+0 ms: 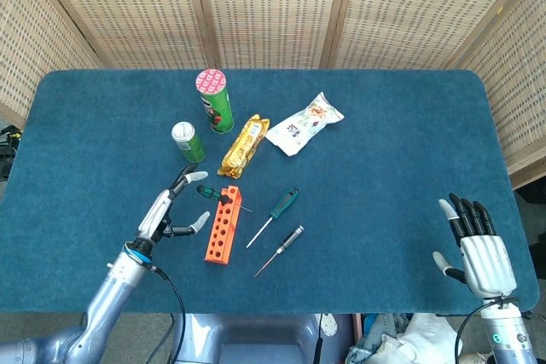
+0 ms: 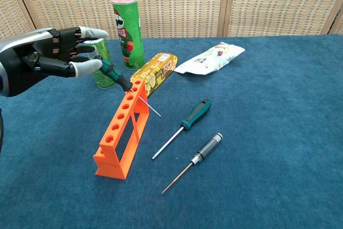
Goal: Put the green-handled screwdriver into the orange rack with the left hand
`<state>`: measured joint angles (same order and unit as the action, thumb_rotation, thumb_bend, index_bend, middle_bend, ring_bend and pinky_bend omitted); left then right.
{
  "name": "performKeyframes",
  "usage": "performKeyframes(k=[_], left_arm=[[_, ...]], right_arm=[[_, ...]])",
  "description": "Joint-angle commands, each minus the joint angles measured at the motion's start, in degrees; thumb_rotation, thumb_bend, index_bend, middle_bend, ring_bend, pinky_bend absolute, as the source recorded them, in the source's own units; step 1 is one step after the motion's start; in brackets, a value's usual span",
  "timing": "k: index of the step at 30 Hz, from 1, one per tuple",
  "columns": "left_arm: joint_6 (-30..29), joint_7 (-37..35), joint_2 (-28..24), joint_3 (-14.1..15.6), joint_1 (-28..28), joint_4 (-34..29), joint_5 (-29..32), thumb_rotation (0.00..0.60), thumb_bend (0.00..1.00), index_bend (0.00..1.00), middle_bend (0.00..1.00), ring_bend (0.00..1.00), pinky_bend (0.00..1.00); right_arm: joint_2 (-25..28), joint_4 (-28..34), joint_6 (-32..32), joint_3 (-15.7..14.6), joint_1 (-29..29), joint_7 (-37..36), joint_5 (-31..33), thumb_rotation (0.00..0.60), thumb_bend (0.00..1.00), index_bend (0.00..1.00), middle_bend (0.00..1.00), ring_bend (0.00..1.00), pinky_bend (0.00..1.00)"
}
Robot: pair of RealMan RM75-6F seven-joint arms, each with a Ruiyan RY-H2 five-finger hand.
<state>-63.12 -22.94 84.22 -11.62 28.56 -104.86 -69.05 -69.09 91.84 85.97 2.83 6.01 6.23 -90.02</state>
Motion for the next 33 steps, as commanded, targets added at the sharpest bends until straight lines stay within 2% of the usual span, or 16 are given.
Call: performKeyframes(k=[1,11,33], left_arm=[[0.8,-0.1,1.4,-0.6,0.7,0.6,0.6,0.6,0.37,0.18,0.0,0.0,0.0],[1.3,0.7,4.6,-1.8,2.1,1.5,0.1,0.6,0.37,0.18,0.0,0.0,0.0],[2.0,3.2,6.5,-3.2,3.7,0.6,0.7,0.6,0.38,0.18,0.0,0.0,0.0]], right_arm=[[0.0,0.0,-0.1,0.0,0.0,0.0,0.0,0.6,0.24,0.0,0.0,0.0,0.0],[0.1,0.0,0.1,0.0,0.0,-0.1,-0.1,0.6,0.24,0.0,0.0,0.0,0.0],[0.1,0.2,0.3,-0.1,0.0,0.0,-0.5,0.6,0.24,0.0,0.0,0.0,0.0]])
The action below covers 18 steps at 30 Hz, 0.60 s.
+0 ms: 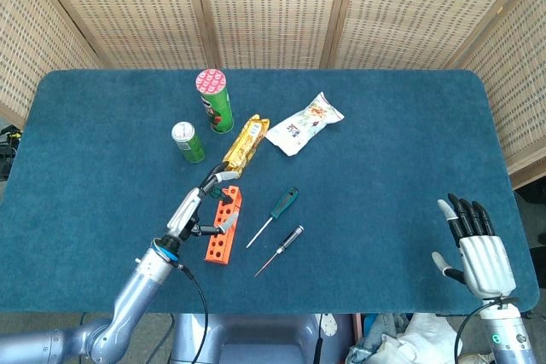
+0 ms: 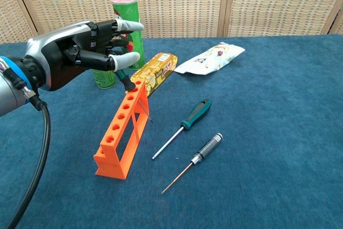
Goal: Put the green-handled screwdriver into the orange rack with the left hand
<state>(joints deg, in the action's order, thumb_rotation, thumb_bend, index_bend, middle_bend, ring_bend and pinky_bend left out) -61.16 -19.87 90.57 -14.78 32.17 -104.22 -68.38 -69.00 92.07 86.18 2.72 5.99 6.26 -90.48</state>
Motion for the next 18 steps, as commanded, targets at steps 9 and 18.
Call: performKeyframes(k=[9,18], left_arm=[[0.1,1.4,0.5,-0.8,0.8,-0.9,0.7,0.6,0.38,0.18,0.0,0.0,0.0],[1.2,2.7,1.6,-1.6,2.0,-0.3,2.7,0.6,0.38,0.18,0.0,0.0,0.0]], right_arm=[[-0.1,0.1,-0.2,-0.1,0.1,0.2,-0.1,0.6,0.24,0.0,0.0,0.0,0.0],[0.0,0.1,-0.2,-0.1,0.0,-0.1,0.0,0.6,0.24,0.0,0.0,0.0,0.0]])
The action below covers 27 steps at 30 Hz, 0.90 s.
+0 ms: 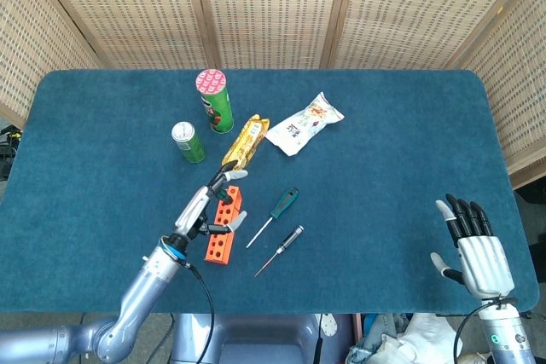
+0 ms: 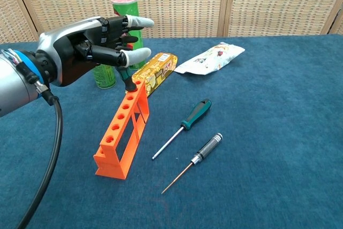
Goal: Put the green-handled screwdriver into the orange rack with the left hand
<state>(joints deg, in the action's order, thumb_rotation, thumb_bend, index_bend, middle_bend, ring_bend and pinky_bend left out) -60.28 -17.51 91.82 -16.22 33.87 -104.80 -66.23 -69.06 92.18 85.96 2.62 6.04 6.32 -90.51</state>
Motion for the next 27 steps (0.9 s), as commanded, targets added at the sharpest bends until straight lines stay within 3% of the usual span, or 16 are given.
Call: performKeyframes(k=[1,27], left_arm=[[0.3,0.5,0.5,-0.2,0.4,0.4,0.7,0.6,0.38,0.18,0.0,0.0,0.0],[0.2,1.6,1.8,-0.9,1.4,0.4,1.2,0.6,0.38,0.18,0.0,0.0,0.0]], right_arm=[[0.1,0.1,0.1,0.0,0.0,-0.4,0.0,0.6,0.24,0.0,0.0,0.0,0.0],[0.3,0.0,0.5,0.1,-0.2,-0.8,-0.1,0.6,0.24,0.0,0.0,0.0,0.0]])
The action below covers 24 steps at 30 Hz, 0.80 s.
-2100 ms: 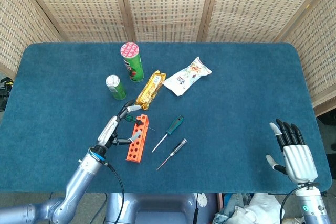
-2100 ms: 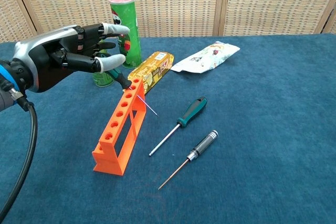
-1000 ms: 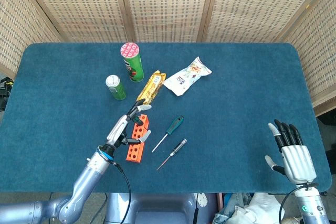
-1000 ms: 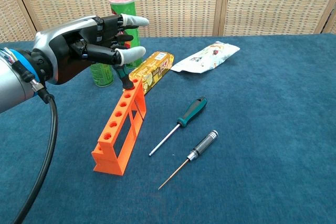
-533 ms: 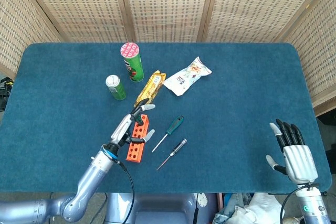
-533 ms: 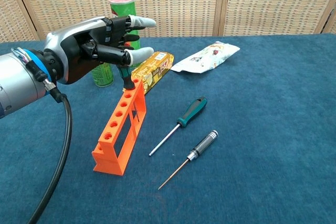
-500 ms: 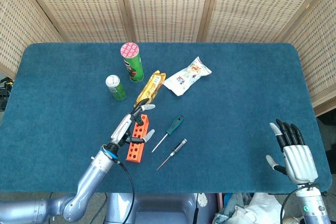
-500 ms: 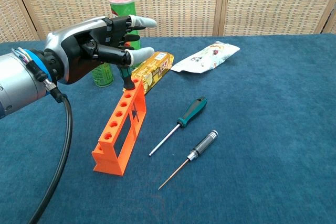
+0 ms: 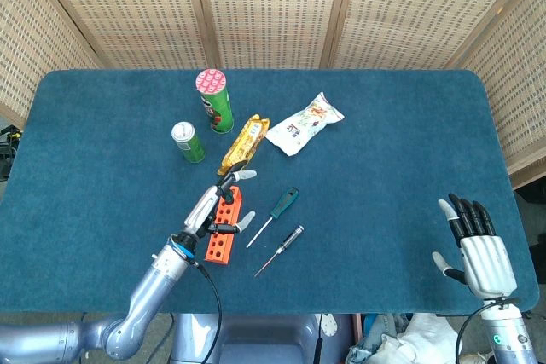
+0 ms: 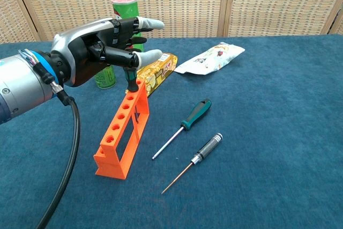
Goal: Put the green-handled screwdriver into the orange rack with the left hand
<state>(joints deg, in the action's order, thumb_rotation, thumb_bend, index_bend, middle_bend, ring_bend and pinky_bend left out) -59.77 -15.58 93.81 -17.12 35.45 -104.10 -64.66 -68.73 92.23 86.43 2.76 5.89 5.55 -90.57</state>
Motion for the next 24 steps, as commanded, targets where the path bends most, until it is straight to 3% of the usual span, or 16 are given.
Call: performKeyframes(k=[1,10,13,16,24], left_arm=[[-0.5,-0.5,-0.4,-0.1,-0.3,-0.6,-0.5,0.6,0.38,0.18,0.0,0.0,0.0],[-4.2,-1.6,-5.2,0.2,-3.0,-3.7,-5.6,0.6,0.38,0.18,0.0,0.0,0.0],[-6.8,2.5,-11.5,3.7,-6.0,-4.7,-10.4,0.6,0.38,0.19,0.0,0.0,0.0],[-8.8,5.8,-14.2,6.4,-7.9,-3.7,-13.0,0.6,0.38,0.21,0.0,0.0,0.0],[-18.5,13.9,-16.0,12.3,-13.7,3.1,-21.8,0.6,0.32,0.2,0.0,0.0,0.0]], right_arm=[[0.0,0.0,0.0,0.0,0.0,0.0,0.0,0.6,0.24,0.0,0.0,0.0,0.0],[0.0,-0.3,-0.1,0.0,0.0,-0.1,0.1,0.6,0.24,0.0,0.0,0.0,0.0],[-0.1,-0.3,-0.2,0.1,0.0,0.2,0.2,0.6,0.24,0.0,0.0,0.0,0.0],[-0.2,-0.3,-0.4,0.0,0.1,0.6,0.3,0.6,0.24,0.0,0.0,0.0,0.0],[-0.8,-0.2,-0.5,-0.2,0.1,2.3,0.1,0.6,0.24,0.0,0.0,0.0,0.0]])
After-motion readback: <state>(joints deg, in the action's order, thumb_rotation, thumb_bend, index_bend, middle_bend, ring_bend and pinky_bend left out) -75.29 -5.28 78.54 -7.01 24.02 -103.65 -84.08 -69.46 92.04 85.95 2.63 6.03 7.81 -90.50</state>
